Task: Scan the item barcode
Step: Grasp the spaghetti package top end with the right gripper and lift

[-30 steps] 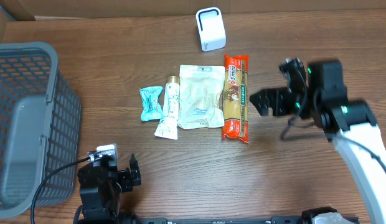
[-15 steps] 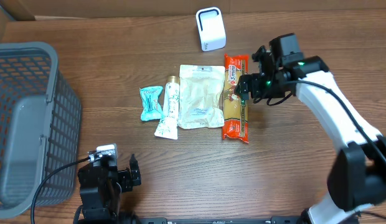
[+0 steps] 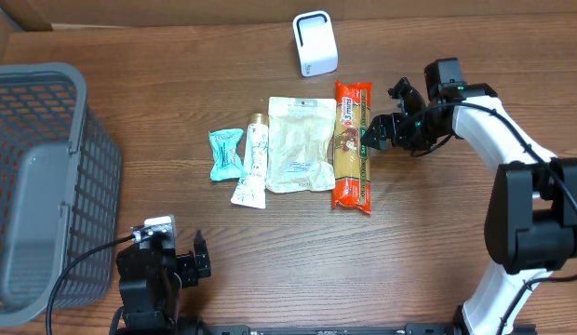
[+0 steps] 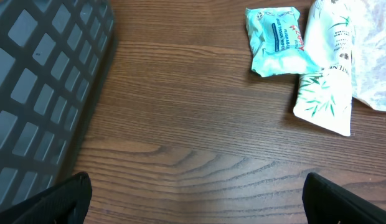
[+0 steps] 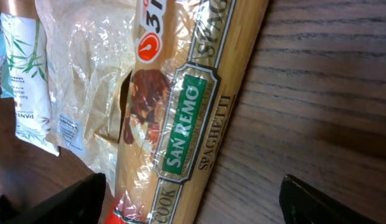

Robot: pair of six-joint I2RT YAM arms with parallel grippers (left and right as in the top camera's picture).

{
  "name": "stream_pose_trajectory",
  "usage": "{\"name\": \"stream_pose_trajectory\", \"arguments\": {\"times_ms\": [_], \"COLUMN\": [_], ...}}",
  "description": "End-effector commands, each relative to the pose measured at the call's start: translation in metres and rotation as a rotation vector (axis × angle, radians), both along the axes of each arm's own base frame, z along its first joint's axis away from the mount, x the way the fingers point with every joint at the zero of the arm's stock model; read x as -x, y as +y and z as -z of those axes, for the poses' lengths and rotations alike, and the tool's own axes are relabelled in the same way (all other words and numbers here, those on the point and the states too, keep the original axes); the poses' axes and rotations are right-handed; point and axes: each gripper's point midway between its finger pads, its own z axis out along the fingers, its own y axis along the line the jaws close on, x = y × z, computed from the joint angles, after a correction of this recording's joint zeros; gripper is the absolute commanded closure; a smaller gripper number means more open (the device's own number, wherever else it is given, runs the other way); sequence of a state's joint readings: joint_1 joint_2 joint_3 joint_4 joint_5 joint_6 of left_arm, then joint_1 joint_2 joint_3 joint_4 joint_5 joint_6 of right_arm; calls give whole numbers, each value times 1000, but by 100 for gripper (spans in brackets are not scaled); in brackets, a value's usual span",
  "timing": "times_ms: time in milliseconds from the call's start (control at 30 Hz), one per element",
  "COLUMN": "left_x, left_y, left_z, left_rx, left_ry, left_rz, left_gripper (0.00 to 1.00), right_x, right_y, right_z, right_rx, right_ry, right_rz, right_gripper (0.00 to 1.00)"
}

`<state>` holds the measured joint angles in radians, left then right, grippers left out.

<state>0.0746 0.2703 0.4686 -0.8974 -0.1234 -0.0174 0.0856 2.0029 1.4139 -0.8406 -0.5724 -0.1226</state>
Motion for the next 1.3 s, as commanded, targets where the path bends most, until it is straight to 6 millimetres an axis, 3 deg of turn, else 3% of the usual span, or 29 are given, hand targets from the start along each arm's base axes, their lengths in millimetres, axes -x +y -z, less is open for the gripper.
{"name": "stream_pose_trajectory", "arguments": {"times_ms": [0, 533, 833, 1100, 1267], "left_x": [0, 0, 0, 0, 0], "left_y": [-1, -1, -1, -1, -1], "left_z": [1, 1, 1, 1, 1], "left_rx": [-10, -10, -10, -10, -10], "left_ry": [0, 0, 0, 0, 0], "left_rz": [16, 16, 16, 16, 16], "left_gripper": [1, 0, 0, 0, 0], "right_x": [-1, -2, 5, 9, 7], "right_y": [15, 28, 40, 42, 49], "right_z": [3, 39, 67, 76, 62], "right_rx": [-77, -160, -165, -168, -267], "right_ry": [-11, 39, 86, 124, 129], "right_rz": [-63, -80, -105, -90, -86], "right_gripper": [10, 11, 22, 57, 73]}}
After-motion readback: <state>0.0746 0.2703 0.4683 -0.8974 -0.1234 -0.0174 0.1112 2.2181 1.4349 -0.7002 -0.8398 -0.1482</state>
